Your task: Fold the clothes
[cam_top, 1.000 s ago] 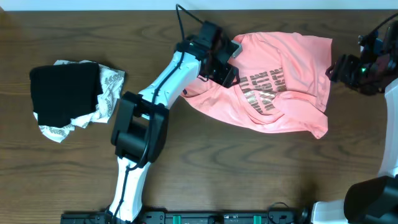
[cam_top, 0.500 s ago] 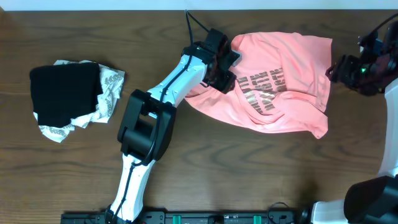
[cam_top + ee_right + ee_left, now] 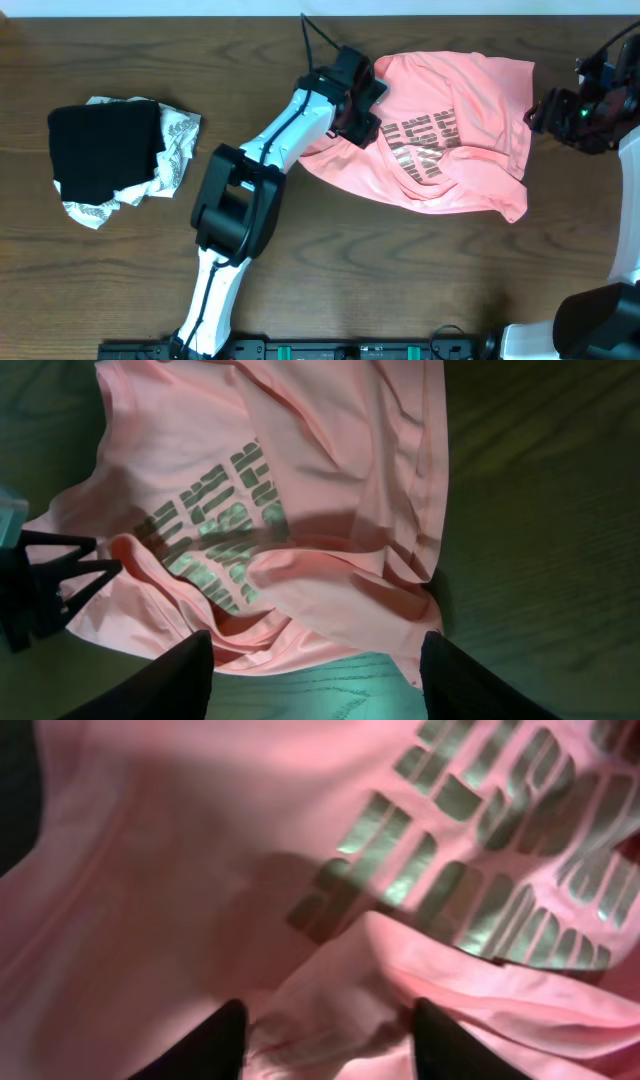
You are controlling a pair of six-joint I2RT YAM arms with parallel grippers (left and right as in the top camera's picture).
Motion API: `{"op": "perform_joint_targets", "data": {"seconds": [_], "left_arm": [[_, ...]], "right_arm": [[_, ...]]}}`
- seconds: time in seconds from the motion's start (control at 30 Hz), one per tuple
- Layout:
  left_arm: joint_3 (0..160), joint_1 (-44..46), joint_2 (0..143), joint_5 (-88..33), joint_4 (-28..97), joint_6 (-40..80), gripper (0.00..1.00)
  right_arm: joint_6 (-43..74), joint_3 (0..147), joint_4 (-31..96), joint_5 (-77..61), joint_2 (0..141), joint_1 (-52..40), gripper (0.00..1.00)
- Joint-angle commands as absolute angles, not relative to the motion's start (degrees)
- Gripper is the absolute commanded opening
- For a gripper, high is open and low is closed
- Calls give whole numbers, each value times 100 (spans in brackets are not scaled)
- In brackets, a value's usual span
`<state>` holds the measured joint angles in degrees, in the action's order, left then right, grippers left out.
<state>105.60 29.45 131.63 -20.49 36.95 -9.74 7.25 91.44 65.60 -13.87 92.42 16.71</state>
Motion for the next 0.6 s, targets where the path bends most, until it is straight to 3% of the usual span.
{"op": "perform_joint_targets", "data": {"seconds": [0.0, 0.2, 0.4, 0.57], "left_arm": [[10602, 3076, 13277, -1986, 3680, -1044, 47], [10600, 3109, 13281, -1955, 3634, -1107, 43], [10602, 3100, 13242, -1833, 3907, -1107, 6], [10696, 3083, 12818, -1492, 4805, -952, 6]], "right_arm": [[810, 9203, 6587, -1393, 9220, 1680, 64], [810, 9203, 6587, -1393, 9220, 1680, 63], [810, 9203, 6604, -1393, 9220, 1682, 62], [810, 9203, 6643, -1391, 9220, 1682, 62]]}}
